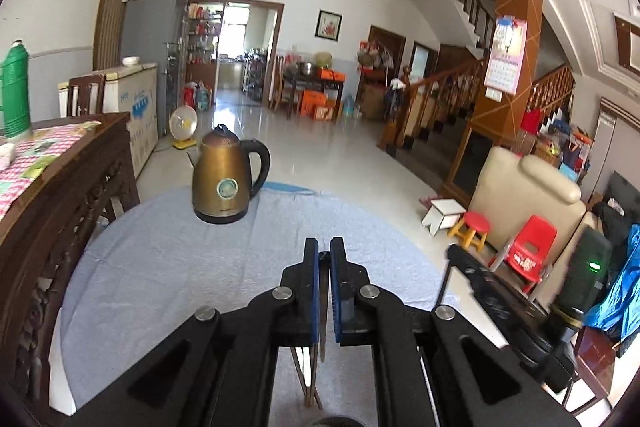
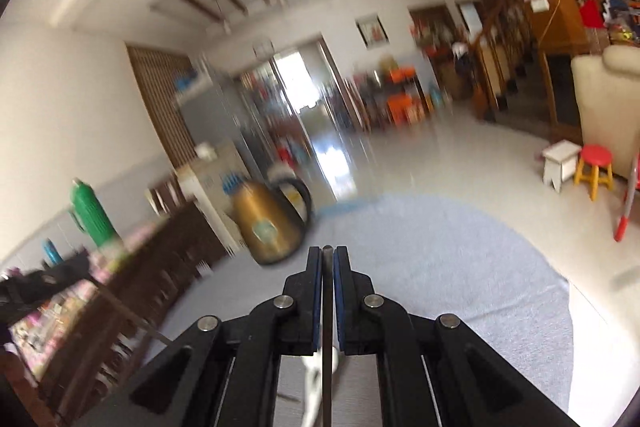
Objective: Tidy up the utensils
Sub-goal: 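Lift the spoon with the left tool while the right tool carries the chopstick over the black cup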
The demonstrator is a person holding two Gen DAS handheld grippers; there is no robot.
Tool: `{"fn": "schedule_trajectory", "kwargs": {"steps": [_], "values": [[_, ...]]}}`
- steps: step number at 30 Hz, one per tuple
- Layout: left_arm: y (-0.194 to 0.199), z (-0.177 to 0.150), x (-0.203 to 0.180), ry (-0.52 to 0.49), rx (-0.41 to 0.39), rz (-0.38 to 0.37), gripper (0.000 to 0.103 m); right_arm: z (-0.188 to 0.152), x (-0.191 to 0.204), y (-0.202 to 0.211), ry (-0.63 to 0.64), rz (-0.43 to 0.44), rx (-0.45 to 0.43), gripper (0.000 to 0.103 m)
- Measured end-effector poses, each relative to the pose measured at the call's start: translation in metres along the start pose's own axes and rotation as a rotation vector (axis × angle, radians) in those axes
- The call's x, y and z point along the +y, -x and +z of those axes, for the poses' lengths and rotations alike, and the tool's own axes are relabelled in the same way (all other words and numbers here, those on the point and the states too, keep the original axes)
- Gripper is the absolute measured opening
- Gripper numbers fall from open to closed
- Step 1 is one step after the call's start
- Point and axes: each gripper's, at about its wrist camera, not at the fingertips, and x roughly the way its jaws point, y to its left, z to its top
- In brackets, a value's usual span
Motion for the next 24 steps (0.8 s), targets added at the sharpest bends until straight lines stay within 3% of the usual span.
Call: {"fn": "schedule_trajectory", "kwargs": {"steps": [5, 9, 13, 16, 24], "values": [[0.042, -0.006, -0.004, 0.002, -0.057, 0.014, 0.005, 0.006, 0.037, 0.051, 0.001, 0.039, -0.161, 0.007], [0.056, -0.014, -0.005, 0.017, -0.056, 0.008, 0.005, 0.006, 0.06, 0.062, -0.019, 0.059, -0.213, 0.007], [0.063, -0.026, -0.001, 0.044, -0.03, 0.001, 0.005, -0.006, 0.075, 0.063, -0.02, 0.058, -0.212, 0.007], [0.07, -0.037, 0.001, 0.061, -0.013, 0.0, 0.005, -0.025, 0.086, 0.055, 0.034, 0.01, -0.223, 0.007], [0.075, -0.061, 0.016, 0.128, 0.05, 0.001, 0.005, -0.06, 0.086, 0.04, 0.073, -0.029, -0.149, 0.007]]}}
